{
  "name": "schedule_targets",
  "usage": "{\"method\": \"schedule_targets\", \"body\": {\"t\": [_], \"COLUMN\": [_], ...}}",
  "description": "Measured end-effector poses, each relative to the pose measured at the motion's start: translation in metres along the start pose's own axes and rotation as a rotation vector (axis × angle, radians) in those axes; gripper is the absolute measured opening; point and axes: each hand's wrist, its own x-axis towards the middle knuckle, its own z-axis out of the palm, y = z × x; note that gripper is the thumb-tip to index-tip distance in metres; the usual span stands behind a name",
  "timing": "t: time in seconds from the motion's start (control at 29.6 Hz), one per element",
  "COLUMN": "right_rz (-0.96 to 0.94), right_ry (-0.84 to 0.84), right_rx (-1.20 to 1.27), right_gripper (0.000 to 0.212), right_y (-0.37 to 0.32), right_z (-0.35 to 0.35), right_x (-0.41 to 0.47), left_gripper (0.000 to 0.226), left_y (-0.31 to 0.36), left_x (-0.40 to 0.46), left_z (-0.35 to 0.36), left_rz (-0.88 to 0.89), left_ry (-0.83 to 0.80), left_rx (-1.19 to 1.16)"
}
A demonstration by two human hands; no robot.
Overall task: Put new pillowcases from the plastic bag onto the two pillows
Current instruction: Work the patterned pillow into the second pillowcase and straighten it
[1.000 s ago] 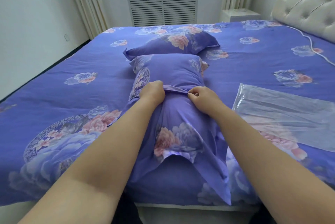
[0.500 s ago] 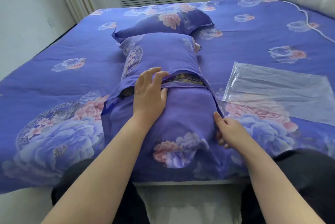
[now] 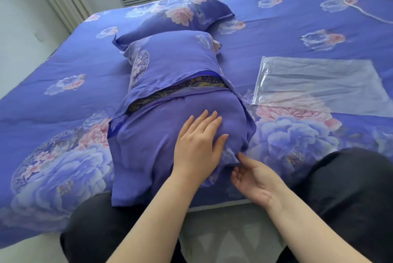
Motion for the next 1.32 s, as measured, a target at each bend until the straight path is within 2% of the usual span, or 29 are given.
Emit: {"method": "schedule_targets", "body": {"t": [0.13, 0.24, 0.3, 0.34, 0.47, 0.57, 0.64, 0.74, 0.78, 0.84, 0.91, 0.98, 1.08, 1.15, 1.21, 1.25, 1.28, 1.32], "right_rz": [-0.106, -0.322, -0.430, -0.425, -0.193, -0.276, -0.422, -0.695, -0.731, -0.742, -0.881, -1.090, -1.368, -1.383, -1.278, -1.136, -1.011, -0.910], "right_ry": [0.008, 0.000, -0.031, -0.059, -0.174, -0.265, -0.321, -0.278, -0.283, -0.310, -0.202, -0.018, 0.236, 0.326, 0.324, 0.280, 0.166, 0.063], "right_rx": [0.008, -0.122, -0.088, -0.018, 0.177, 0.102, -0.088, -0.725, -0.926, -1.311, -1.782, -2.111, -2.225, -2.274, -2.388, -2.486, -2.547, -2.568], "right_gripper": [0.011, 0.018, 0.018, 0.018, 0.027, 0.027, 0.020, 0.022, 0.026, 0.046, 0.069, 0.078, 0.051, 0.027, 0.021, 0.019, 0.013, 0.014], "right_y": [-0.005, -0.007, -0.004, -0.001, -0.004, -0.020, -0.027, -0.029, -0.027, -0.020, -0.012, -0.004, -0.002, -0.007, -0.022, -0.031, -0.038, -0.043], "right_z": [-0.003, -0.010, -0.013, -0.015, -0.023, -0.011, 0.004, 0.019, 0.022, 0.022, 0.017, 0.014, 0.018, 0.032, 0.050, 0.058, 0.064, 0.067], "right_x": [-0.004, -0.011, -0.019, -0.022, -0.030, -0.025, -0.017, -0.003, 0.000, 0.006, 0.009, 0.010, 0.024, 0.034, 0.041, 0.043, 0.045, 0.048], "left_gripper": [0.034, 0.034, 0.034, 0.034, 0.036, 0.049, 0.053, 0.029, 0.025, 0.021, 0.020, 0.019, 0.021, 0.020, 0.019, 0.020, 0.020, 0.021], "left_y": [-0.002, -0.001, 0.002, 0.004, 0.009, 0.011, 0.008, -0.004, -0.009, -0.015, -0.017, -0.018, -0.014, -0.007, 0.000, -0.001, -0.003, -0.007], "left_x": [-0.003, -0.003, -0.003, -0.003, -0.003, 0.000, 0.002, 0.009, 0.012, 0.017, 0.023, 0.029, 0.036, 0.037, 0.039, 0.043, 0.049, 0.057], "left_z": [0.005, 0.010, 0.012, 0.013, 0.012, 0.009, 0.005, -0.001, -0.001, 0.001, 0.003, 0.005, 0.007, 0.004, -0.001, -0.003, -0.004, -0.005], "left_rz": [-0.007, -0.017, -0.033, -0.043, -0.036, -0.035, -0.071, -0.225, -0.266, -0.328, -0.385, -0.425, -0.406, -0.321, -0.144, -0.054, -0.001, -0.001], "left_ry": [0.039, 0.053, 0.060, 0.053, -0.049, -0.192, -0.227, -0.198, -0.189, -0.124, -0.026, 0.044, 0.044, 0.026, 0.062, 0.102, 0.125, 0.111], "left_rx": [-0.017, -0.037, -0.059, -0.071, -0.076, -0.047, 0.002, 0.019, 0.020, -0.016, -0.095, -0.163, -0.152, -0.070, 0.067, 0.122, 0.145, 0.140]}}
